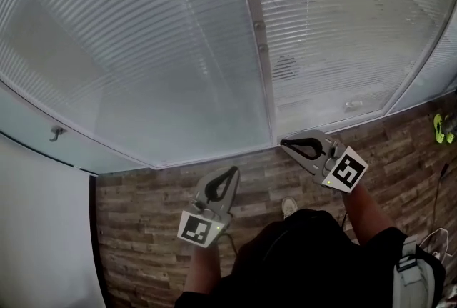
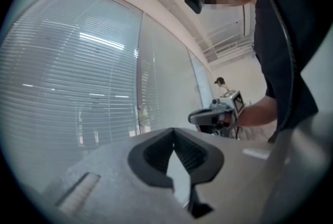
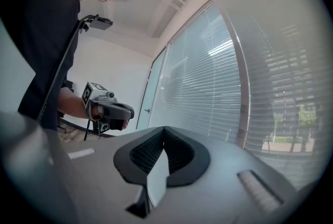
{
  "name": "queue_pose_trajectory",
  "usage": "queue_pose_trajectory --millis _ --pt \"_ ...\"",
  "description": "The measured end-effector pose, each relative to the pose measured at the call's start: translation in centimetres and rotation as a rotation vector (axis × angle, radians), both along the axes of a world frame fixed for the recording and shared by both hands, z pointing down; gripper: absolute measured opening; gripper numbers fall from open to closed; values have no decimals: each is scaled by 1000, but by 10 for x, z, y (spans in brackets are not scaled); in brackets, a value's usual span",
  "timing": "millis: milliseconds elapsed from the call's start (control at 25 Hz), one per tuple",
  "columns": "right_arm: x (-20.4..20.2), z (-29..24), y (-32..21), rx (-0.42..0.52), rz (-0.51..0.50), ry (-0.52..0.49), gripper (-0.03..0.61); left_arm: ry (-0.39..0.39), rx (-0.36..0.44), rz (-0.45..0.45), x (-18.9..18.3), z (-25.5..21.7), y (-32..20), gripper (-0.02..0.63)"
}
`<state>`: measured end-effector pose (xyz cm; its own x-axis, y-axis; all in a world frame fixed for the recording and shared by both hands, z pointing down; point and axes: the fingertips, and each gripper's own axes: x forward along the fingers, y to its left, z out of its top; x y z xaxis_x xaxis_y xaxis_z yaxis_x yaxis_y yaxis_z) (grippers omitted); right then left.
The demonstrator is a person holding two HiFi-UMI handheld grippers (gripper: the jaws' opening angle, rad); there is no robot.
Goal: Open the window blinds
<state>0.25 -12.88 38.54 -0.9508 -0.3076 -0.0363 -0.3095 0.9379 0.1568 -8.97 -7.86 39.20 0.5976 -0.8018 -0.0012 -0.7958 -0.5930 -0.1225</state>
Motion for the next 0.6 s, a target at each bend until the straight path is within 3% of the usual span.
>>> queue_pose_trajectory --millis 600 --pt "35 3 -74 22 -9 -8 6 -29 1 -52 28 3 -67 5"
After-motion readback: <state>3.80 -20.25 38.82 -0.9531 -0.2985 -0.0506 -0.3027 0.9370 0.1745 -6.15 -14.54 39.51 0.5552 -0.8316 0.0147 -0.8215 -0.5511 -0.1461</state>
